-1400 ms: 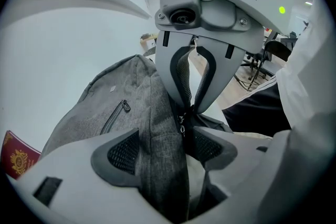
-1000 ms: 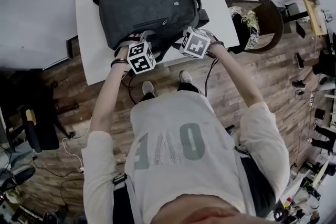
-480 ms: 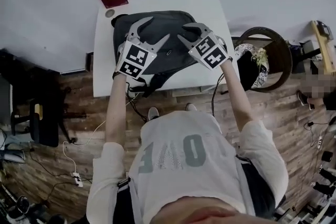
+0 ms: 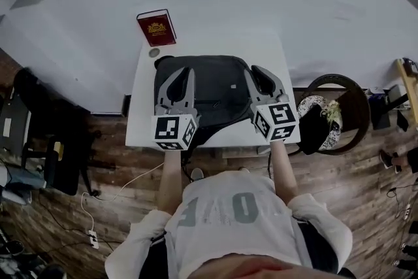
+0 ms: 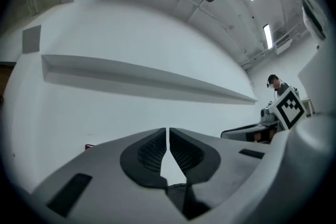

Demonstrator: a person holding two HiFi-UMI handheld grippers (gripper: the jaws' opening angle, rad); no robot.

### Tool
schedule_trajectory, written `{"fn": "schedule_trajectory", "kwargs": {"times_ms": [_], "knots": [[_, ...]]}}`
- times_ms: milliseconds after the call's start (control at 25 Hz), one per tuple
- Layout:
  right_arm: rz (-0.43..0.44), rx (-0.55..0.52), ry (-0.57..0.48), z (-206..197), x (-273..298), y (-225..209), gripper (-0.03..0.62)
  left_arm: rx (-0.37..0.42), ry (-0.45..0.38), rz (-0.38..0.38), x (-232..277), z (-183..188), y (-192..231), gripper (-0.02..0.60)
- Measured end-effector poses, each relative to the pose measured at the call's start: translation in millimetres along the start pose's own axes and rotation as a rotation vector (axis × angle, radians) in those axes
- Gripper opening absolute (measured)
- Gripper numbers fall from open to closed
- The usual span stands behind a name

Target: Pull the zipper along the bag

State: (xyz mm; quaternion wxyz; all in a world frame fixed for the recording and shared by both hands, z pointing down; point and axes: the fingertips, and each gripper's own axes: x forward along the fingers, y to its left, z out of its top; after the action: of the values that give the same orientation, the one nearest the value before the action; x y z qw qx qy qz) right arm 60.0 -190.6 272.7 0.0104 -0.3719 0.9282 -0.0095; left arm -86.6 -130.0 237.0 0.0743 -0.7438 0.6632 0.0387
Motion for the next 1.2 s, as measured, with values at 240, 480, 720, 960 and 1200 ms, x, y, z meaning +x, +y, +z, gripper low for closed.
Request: {"fn": "schedule_trajectory", "kwargs": {"times_ms": [240,480,720,960,1200], "knots": [[-0.029,0.003,-0.052,-14,-37,2,0.057,-0.007,-0.064,0.137,-35,-6,-14,0.031],[-0.034,-0.038,-0.040,-37,-58,7,0.040,0.050,-0.052,0.204,-49,-28,-30,0.025],[-0.020,-0.070,-0.019,-50,-64,17,0.031,0.076,-0.005,0.208,-57,-45,-40,0.025],[-0.030,-0.045,-0.027,-50,-61,15,0.031,0.085,-0.001,0.212,-56,-43,-35,0.025],[-0.039,-0.035,-0.034,-52,-50,14,0.031,0.092,0.006,0.215,-50,-44,-24,0.025]]}}
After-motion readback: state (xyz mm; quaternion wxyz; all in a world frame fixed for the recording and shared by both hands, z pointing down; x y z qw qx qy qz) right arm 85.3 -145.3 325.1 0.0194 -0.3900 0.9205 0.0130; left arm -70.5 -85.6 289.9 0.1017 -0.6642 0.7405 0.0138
